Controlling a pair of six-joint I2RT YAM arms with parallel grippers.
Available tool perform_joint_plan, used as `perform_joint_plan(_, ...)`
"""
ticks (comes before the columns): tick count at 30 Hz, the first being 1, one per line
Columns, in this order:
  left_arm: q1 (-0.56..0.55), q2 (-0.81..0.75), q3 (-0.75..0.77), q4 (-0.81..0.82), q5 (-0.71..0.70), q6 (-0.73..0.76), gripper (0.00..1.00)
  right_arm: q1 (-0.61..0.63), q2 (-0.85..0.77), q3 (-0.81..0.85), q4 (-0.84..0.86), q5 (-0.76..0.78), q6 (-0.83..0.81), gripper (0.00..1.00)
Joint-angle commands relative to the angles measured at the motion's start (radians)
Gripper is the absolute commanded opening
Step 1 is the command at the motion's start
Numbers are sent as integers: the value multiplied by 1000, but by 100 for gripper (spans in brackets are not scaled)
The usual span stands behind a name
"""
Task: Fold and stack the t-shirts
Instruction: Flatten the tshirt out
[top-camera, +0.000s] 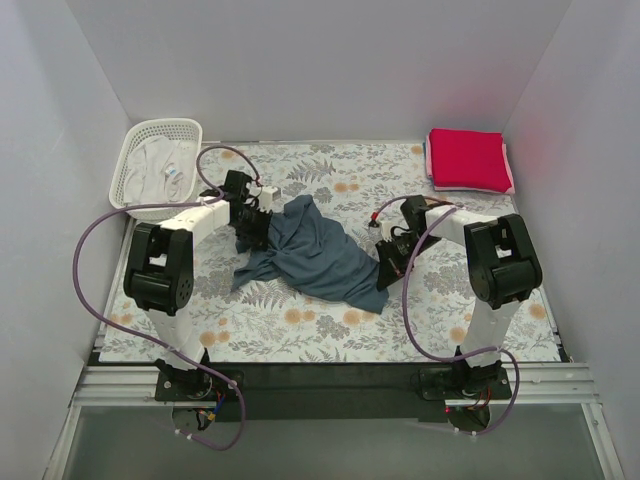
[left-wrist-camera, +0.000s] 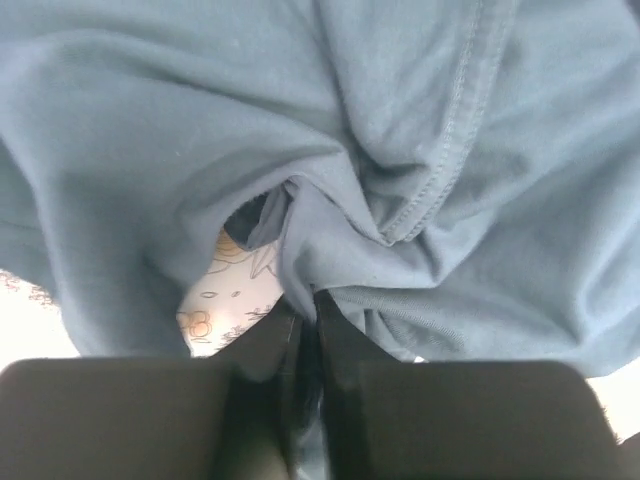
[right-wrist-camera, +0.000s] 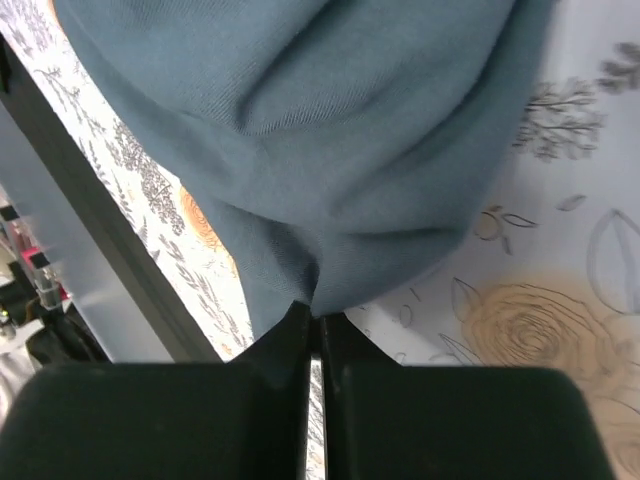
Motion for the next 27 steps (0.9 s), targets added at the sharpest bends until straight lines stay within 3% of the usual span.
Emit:
perform_joint_plan(1, 14, -33, 92, -15, -6, -29, 0, -44, -33, 61, -16, 30, 11, 1)
perform_joint_plan(8, 140, -101, 254, -149, 78, 15, 0, -257, -167, 204, -60, 144, -47, 1)
perform_joint_plan(11, 201, -132, 270, -241, 103, 84, 0, -294, -181, 322, -180, 196, -121, 1)
perform_joint_plan(14, 232, -197, 204, -362, 112, 185, 0, -294, -207, 354, -252, 215, -196, 1)
perform_joint_plan(15, 232, -225, 126, -433, 121, 279, 0, -291, -217, 344, -269, 221, -216, 1)
perform_joint_plan(21, 230, -489, -218, -697, 97, 666, 0, -235, -306, 65, -355, 314, -412, 1)
perform_joint_plan(22, 230, -545, -259, -710, 75, 747, 2, -228, -326, 31, -352, 333, -427, 1)
perform_joint_plan(23, 229, -572, -331, -709, 42, 773, 13, -227, -328, -15, -353, 354, -438, 1)
perform_joint_plan(25, 229, -616, -361, -690, 34, 793, 49, -228, -326, -29, -355, 374, -457, 1)
perform_joint_plan(27, 229, -603, -309, -673, 107, 774, 57, -228, -320, -8, -347, 394, -454, 1)
